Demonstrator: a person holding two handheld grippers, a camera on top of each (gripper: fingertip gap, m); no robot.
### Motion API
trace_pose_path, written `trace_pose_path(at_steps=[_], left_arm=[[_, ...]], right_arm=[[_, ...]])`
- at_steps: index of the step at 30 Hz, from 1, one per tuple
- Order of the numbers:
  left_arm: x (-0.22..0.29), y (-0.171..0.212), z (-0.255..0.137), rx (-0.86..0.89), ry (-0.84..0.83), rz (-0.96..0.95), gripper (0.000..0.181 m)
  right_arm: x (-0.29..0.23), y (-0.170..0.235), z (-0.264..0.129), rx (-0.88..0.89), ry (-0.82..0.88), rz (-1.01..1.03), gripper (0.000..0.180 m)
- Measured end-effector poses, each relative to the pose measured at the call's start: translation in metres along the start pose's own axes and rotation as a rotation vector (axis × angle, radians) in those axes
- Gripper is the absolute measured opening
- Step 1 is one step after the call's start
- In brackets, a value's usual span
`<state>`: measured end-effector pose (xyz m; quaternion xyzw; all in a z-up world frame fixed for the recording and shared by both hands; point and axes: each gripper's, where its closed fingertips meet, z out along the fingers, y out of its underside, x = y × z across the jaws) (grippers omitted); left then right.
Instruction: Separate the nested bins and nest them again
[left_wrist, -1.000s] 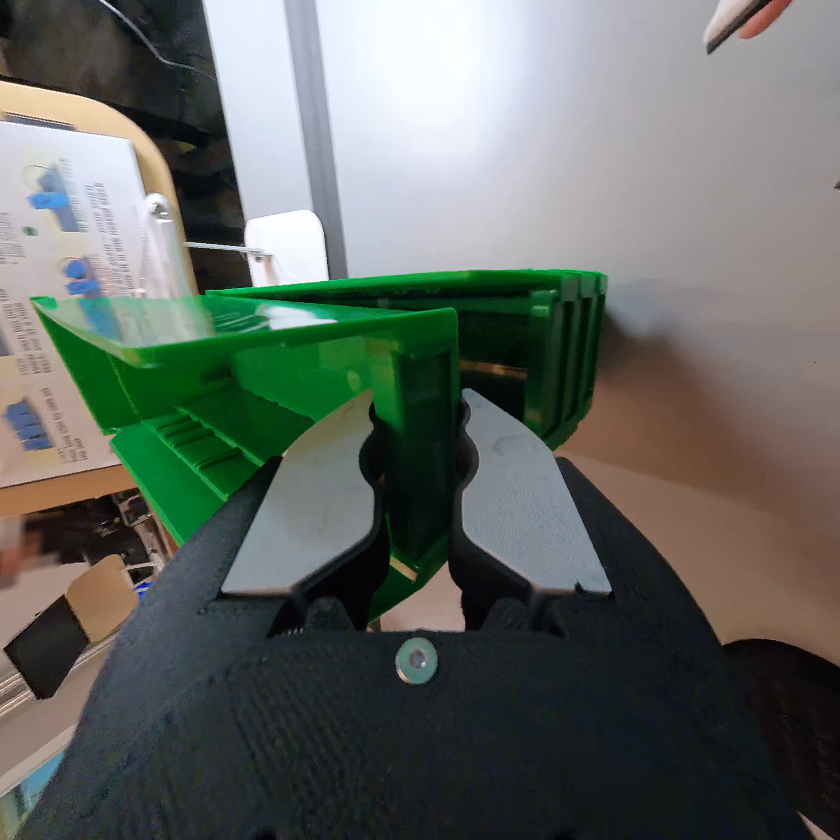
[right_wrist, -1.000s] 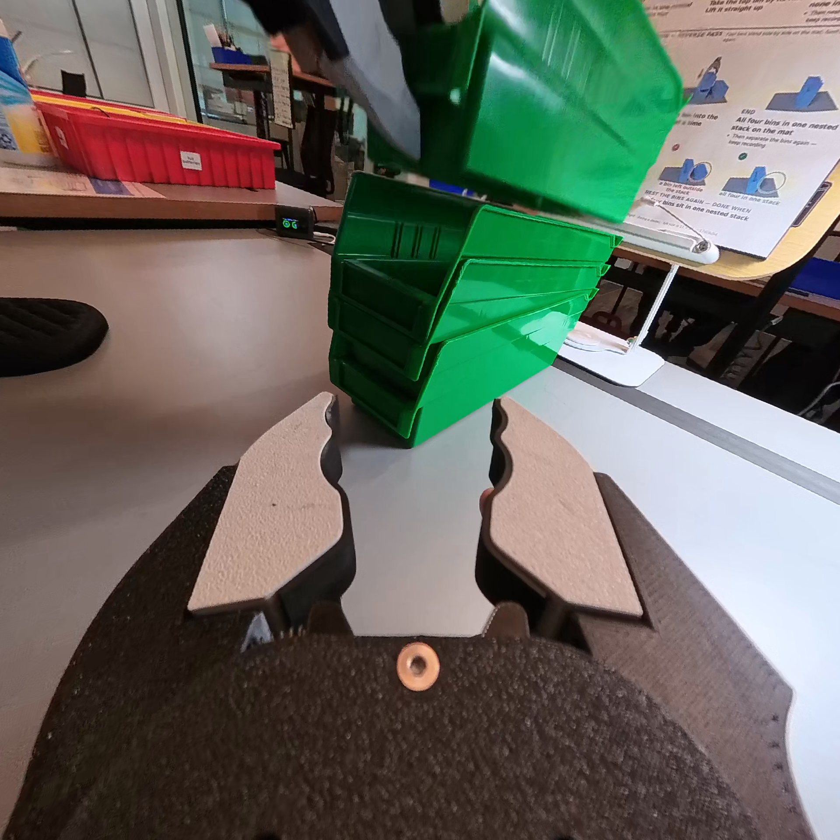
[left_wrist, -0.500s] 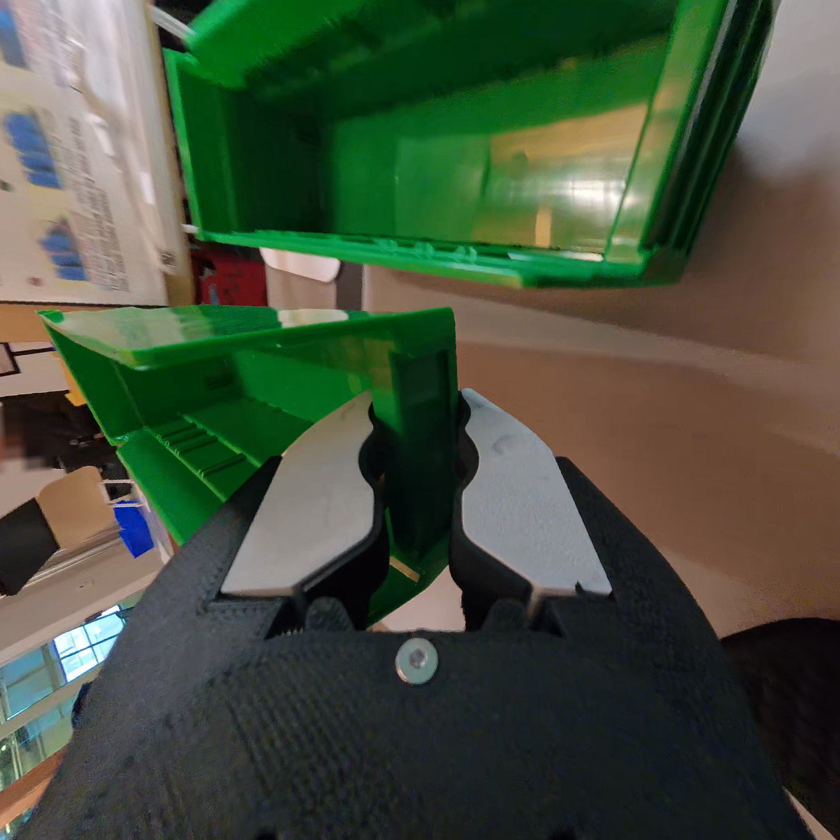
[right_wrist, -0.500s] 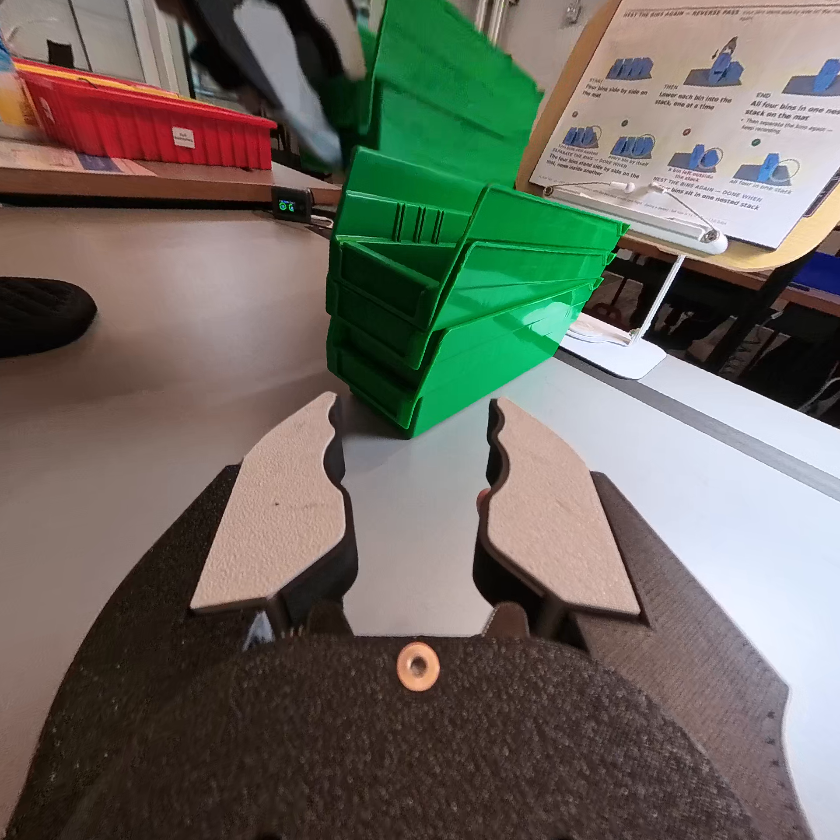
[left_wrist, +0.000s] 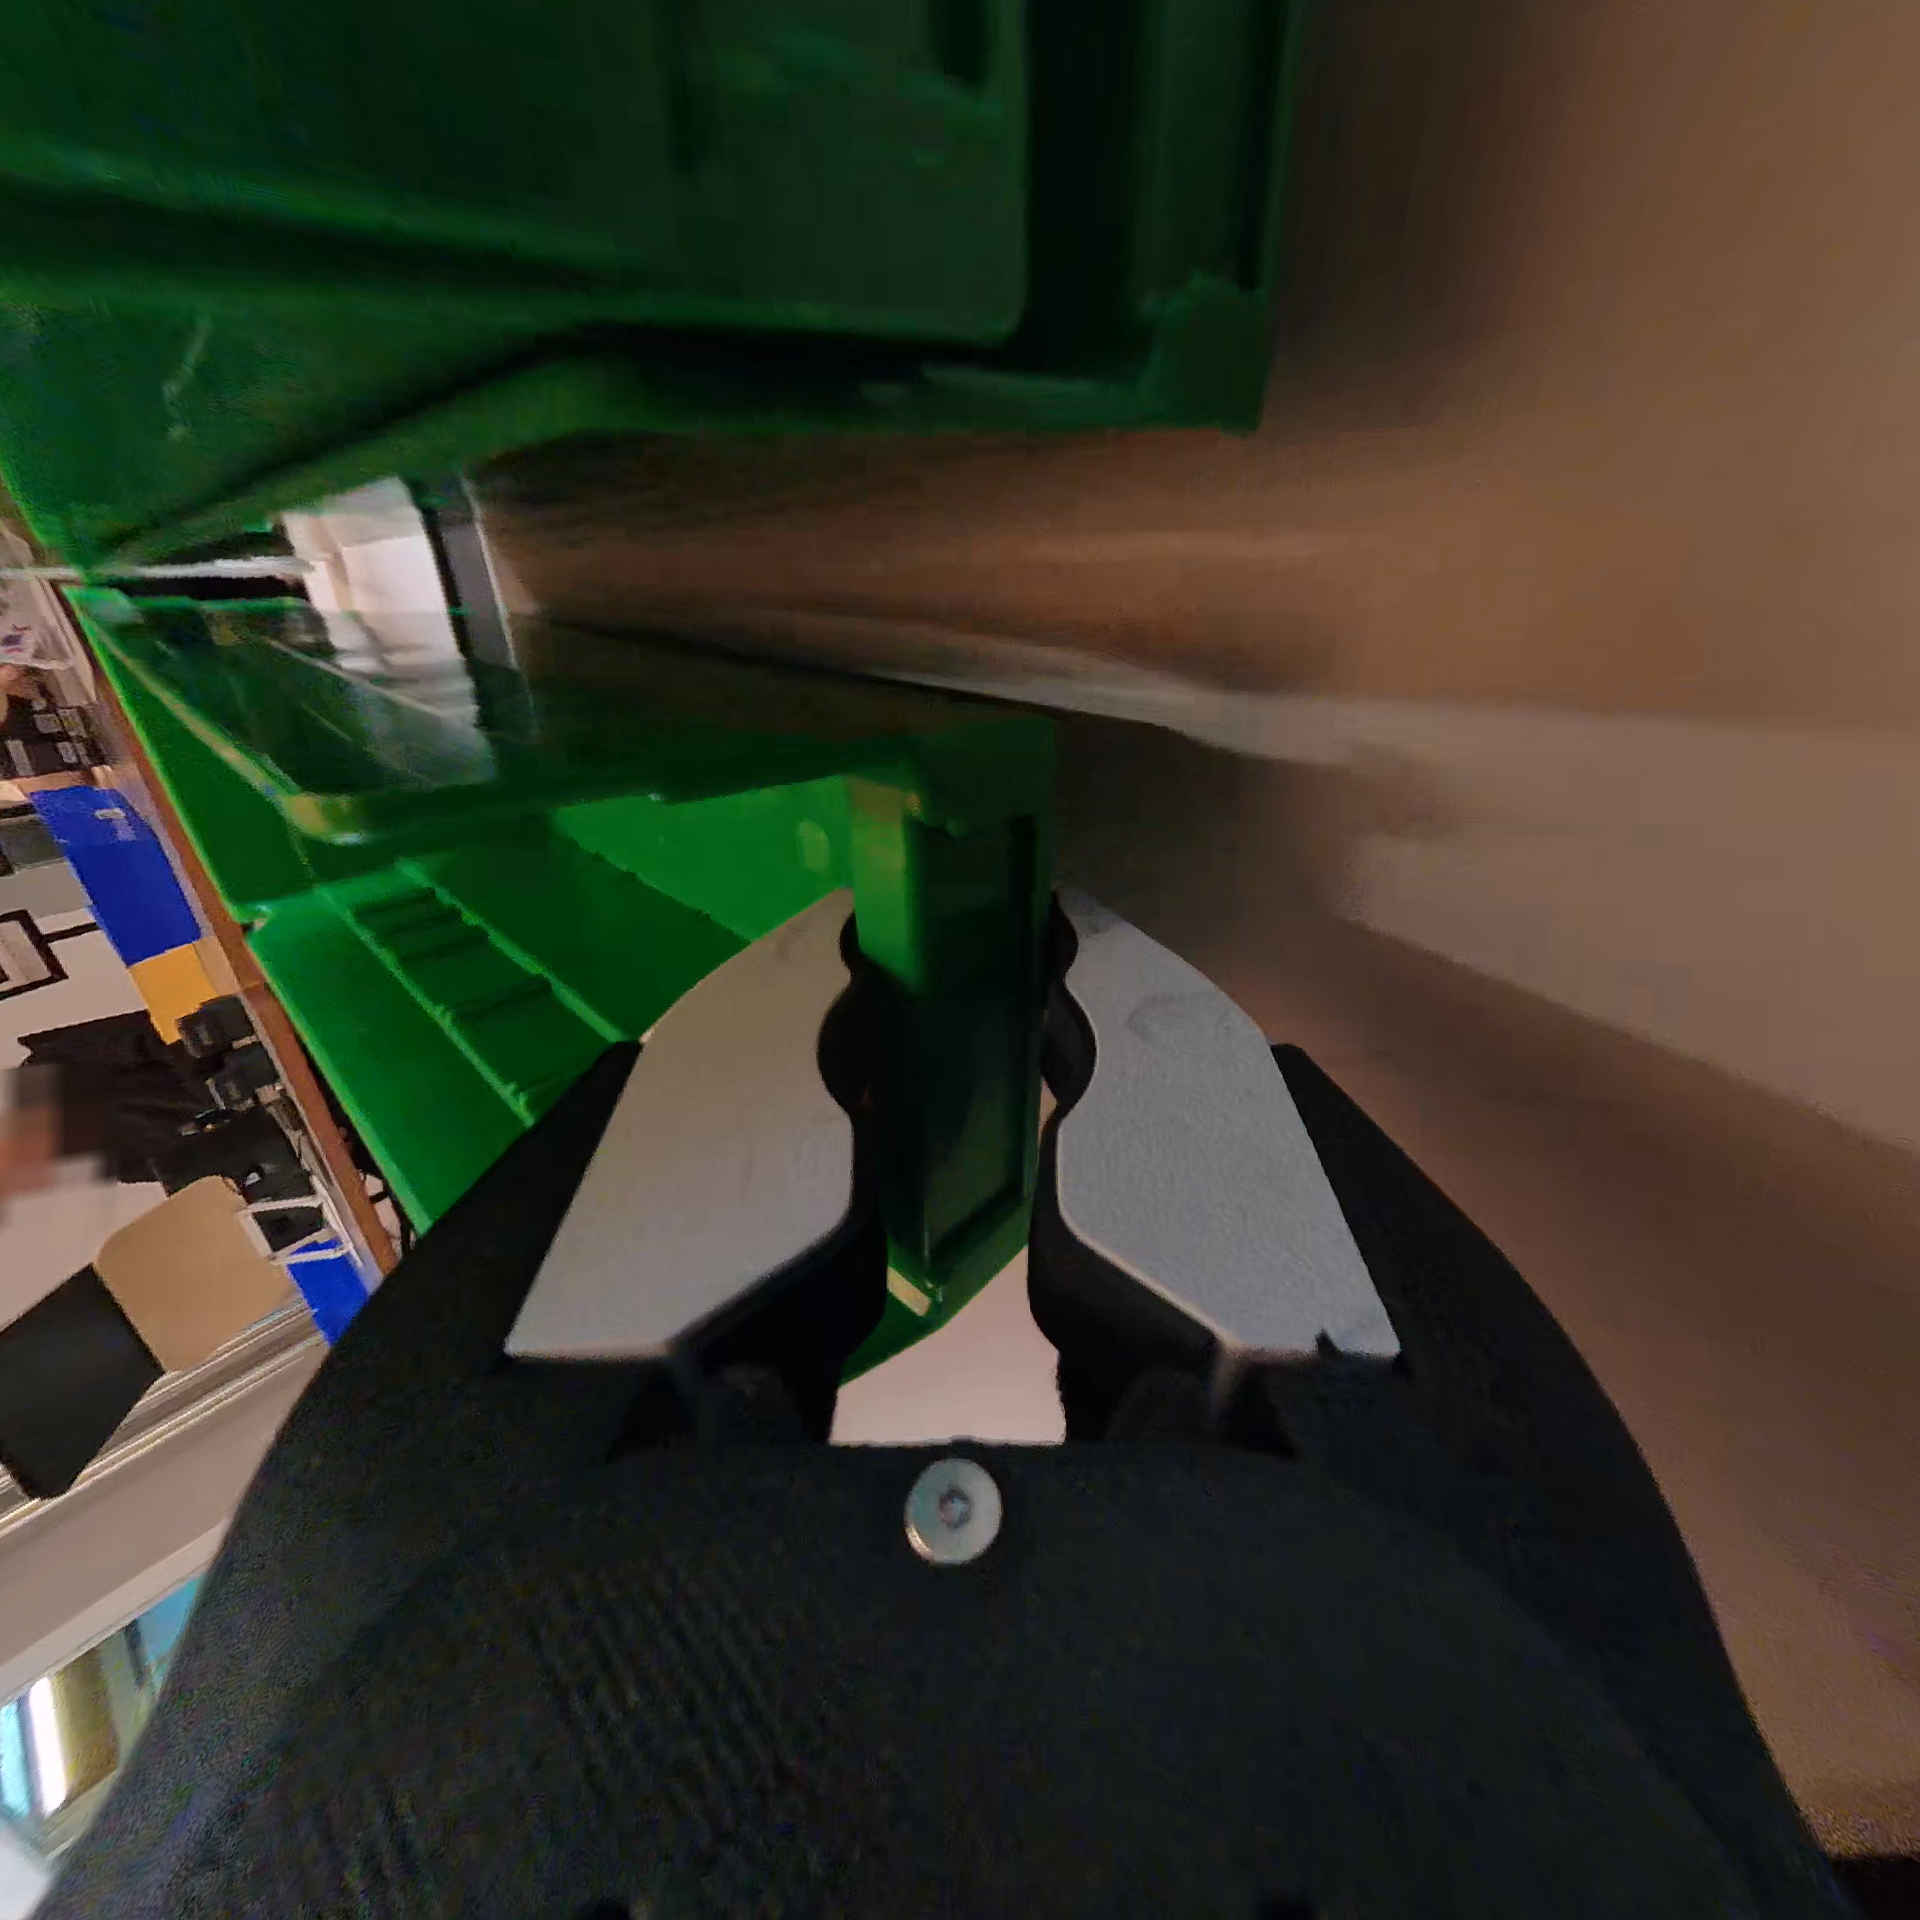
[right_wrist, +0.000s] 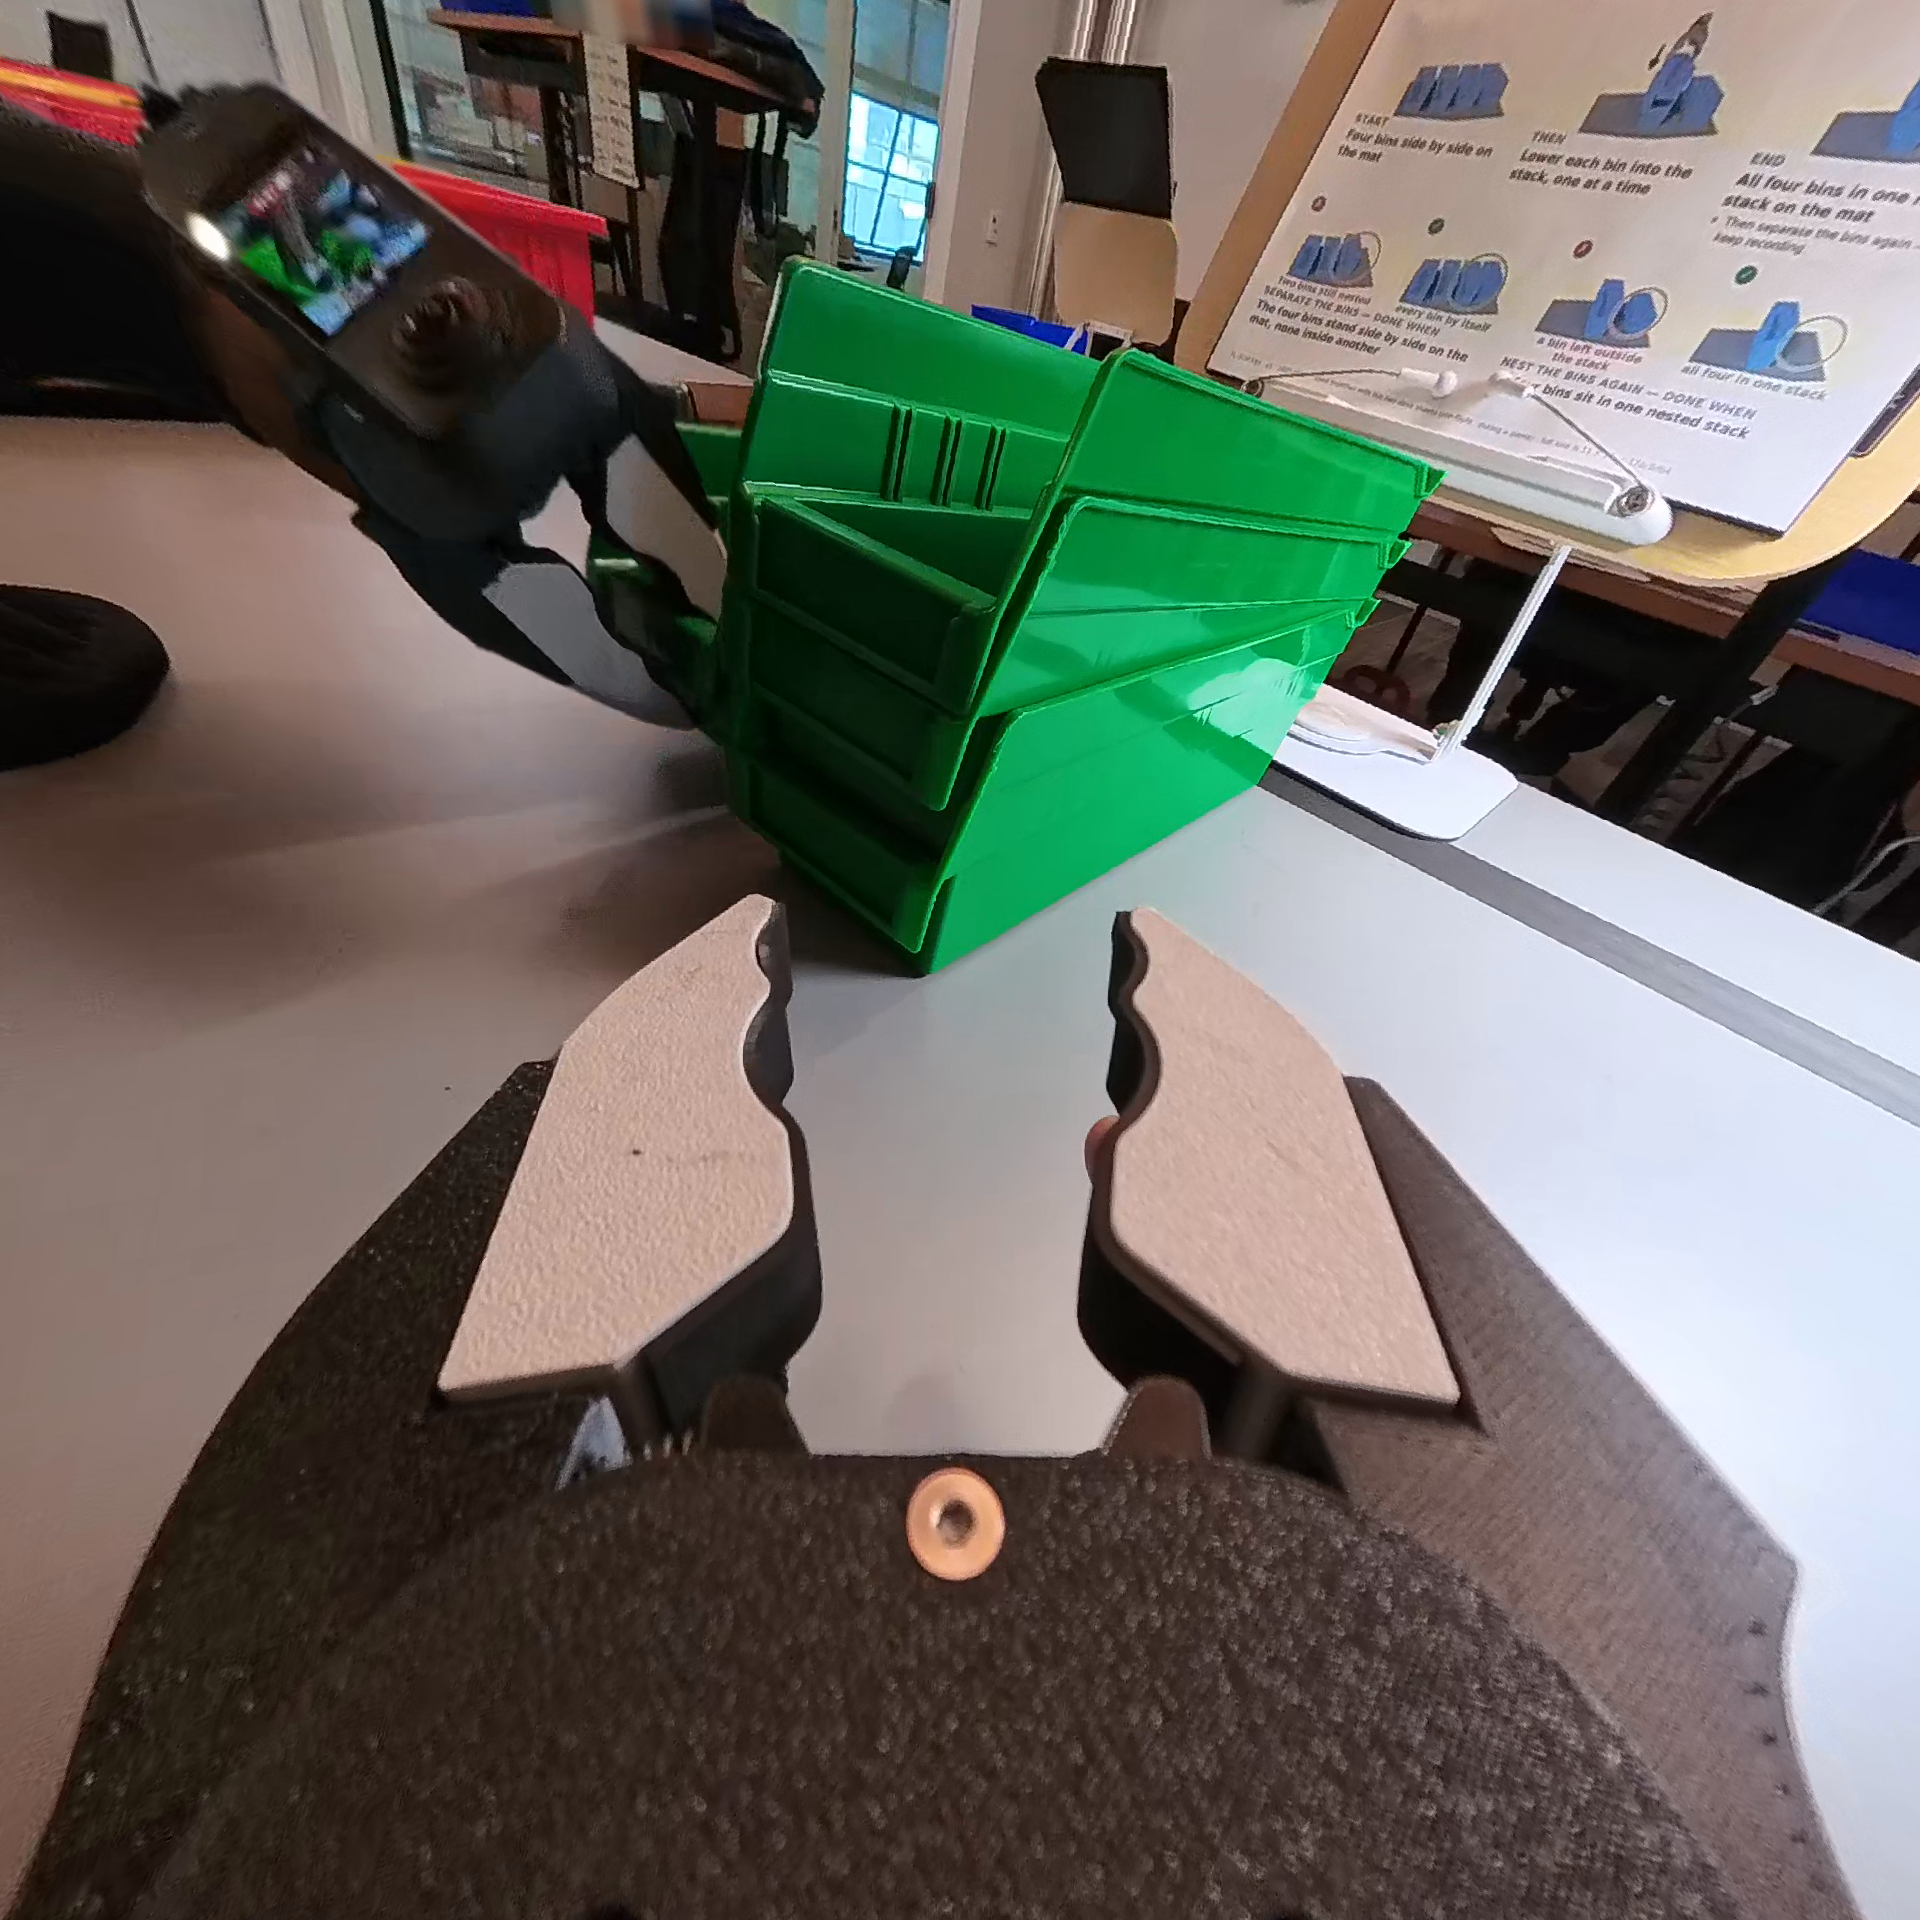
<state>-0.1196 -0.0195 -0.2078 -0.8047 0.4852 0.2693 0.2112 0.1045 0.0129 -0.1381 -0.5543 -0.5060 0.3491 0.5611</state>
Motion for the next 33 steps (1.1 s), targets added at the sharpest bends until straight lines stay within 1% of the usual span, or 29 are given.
trace_pose_path(at_steps=[4,10,19,26,29,33], left_arm=[[0.002,0.009,0.013,-0.023,-0.025,0.01,0.029],[0.002,0.007,0.019,-0.008,-0.044,-0.036,0.03],[-0.002,0.005,0.02,0.004,-0.064,-0.169,0.031],[-0.001,0.008,0.019,0.035,-0.089,-0.133,0.031],[-0.002,0.003,0.008,0.097,-0.118,-0.136,0.04],[0.0,-0.025,-0.031,0.327,-0.108,-0.274,0.045]], right_arm=[[0.001,0.0,0.0,0.0,0.002,0.002,0.058],[0.0,0.001,0.0,-0.001,0.0,0.0,0.058],[0.0,0.0,0.0,0.001,0.002,-0.014,0.058],[-0.003,0.0,0.003,-0.004,0.001,-0.053,0.058],[-0.009,-0.01,0.007,-0.004,-0.022,-0.103,0.055],[-0.027,-0.031,0.017,-0.056,-0.104,-0.298,0.047]])
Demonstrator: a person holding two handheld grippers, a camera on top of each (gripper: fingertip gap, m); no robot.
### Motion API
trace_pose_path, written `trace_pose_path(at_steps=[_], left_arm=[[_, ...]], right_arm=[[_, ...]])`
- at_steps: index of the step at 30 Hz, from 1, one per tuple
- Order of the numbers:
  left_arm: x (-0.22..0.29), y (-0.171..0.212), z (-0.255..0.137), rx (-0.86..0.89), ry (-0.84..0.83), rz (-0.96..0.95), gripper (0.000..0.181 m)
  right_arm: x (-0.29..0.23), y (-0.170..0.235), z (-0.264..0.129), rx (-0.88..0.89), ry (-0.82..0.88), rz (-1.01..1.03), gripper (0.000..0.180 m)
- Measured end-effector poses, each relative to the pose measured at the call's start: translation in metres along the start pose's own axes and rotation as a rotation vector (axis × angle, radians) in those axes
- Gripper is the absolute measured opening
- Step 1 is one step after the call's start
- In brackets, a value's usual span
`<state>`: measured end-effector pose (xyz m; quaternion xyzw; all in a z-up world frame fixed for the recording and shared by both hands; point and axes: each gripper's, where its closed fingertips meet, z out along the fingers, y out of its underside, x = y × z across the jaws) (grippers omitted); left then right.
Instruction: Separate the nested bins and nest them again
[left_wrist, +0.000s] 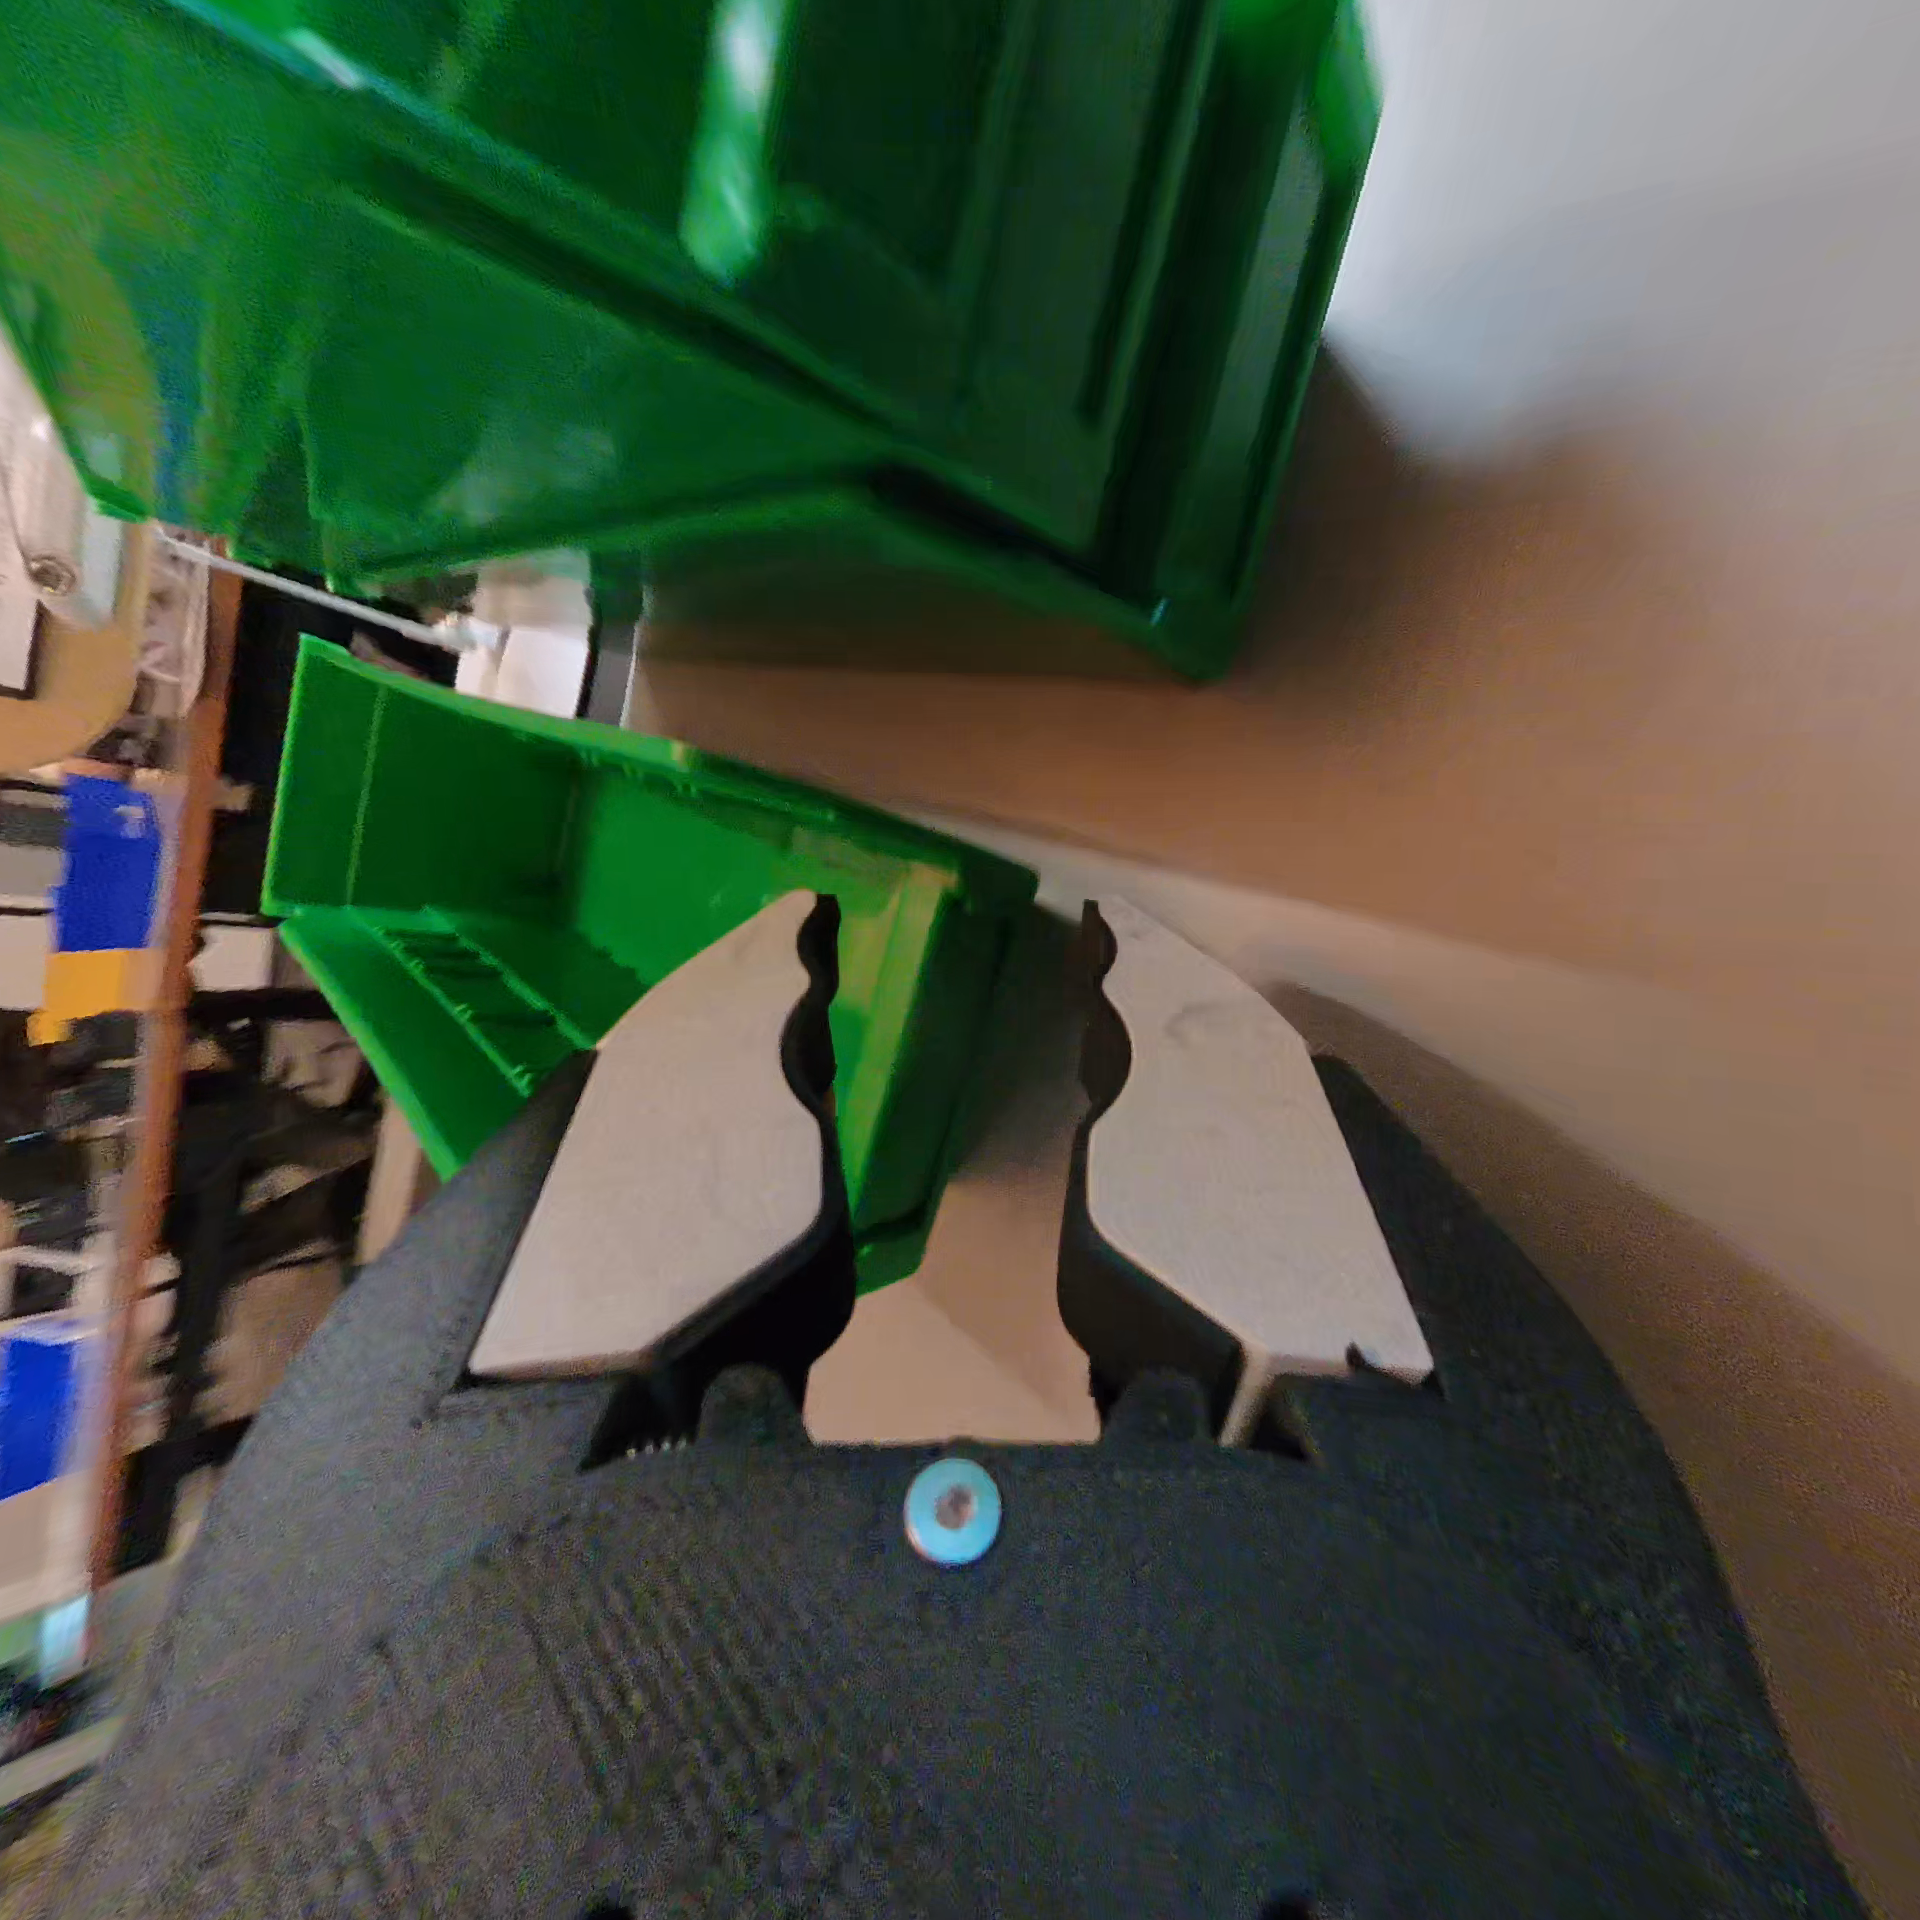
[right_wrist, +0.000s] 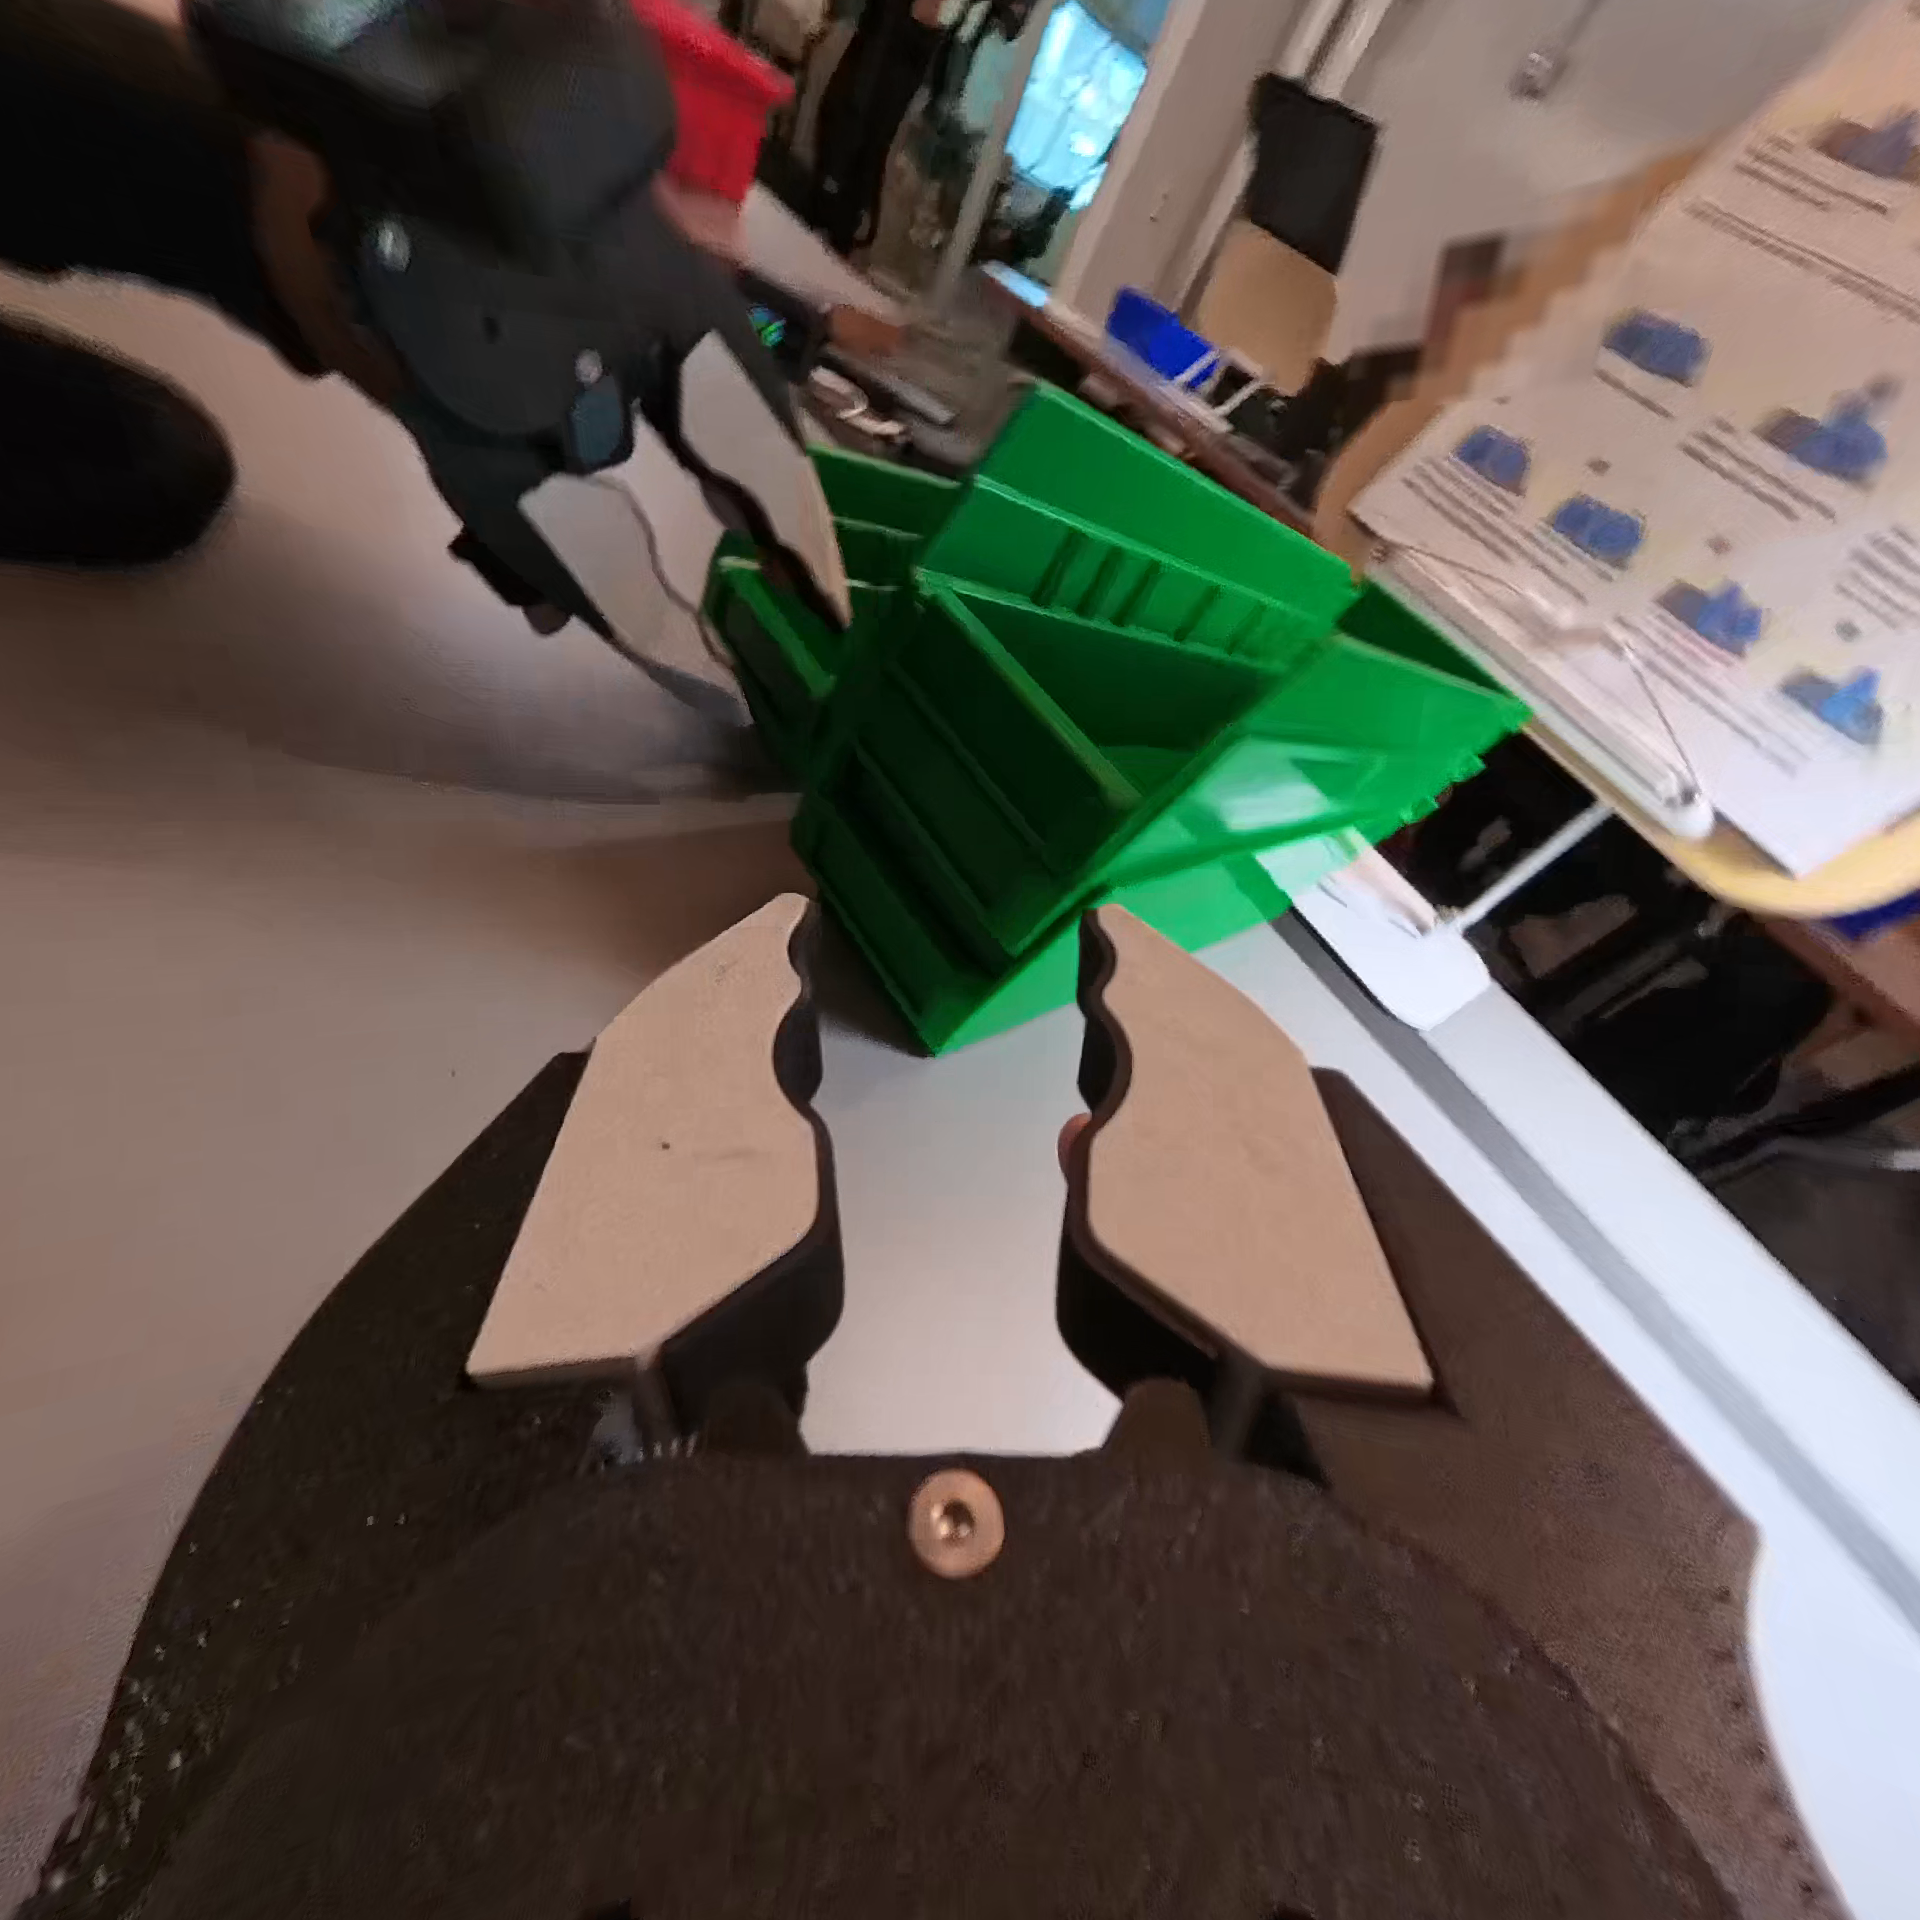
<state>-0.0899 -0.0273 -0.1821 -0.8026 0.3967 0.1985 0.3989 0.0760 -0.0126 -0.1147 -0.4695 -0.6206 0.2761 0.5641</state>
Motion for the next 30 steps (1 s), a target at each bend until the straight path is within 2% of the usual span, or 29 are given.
trace_pose_path(at_steps=[7,11,14,21,25,30], left_arm=[[0.003,-0.051,-0.035,0.385,0.068,-0.444,0.046],[0.001,-0.047,-0.029,0.456,0.044,-0.553,0.043],[0.012,-0.043,-0.026,0.453,0.091,-0.567,0.043],[0.007,-0.063,-0.028,0.492,0.066,-0.549,0.036],[0.0,-0.07,-0.016,0.458,0.042,-0.59,0.028],[-0.001,-0.074,-0.017,0.494,0.045,-0.624,0.021]], right_arm=[[-0.003,-0.026,0.053,-0.324,-0.159,-0.38,0.045],[0.007,-0.016,0.085,-0.543,-0.186,-0.543,0.045],[0.014,-0.003,0.095,-0.697,-0.207,-0.63,0.043],[0.007,0.003,0.097,-0.812,-0.388,-0.561,0.028],[0.007,-0.009,0.094,-0.822,-0.483,-0.512,0.026],[0.016,-0.018,0.089,-0.841,-0.535,-0.491,0.026]])
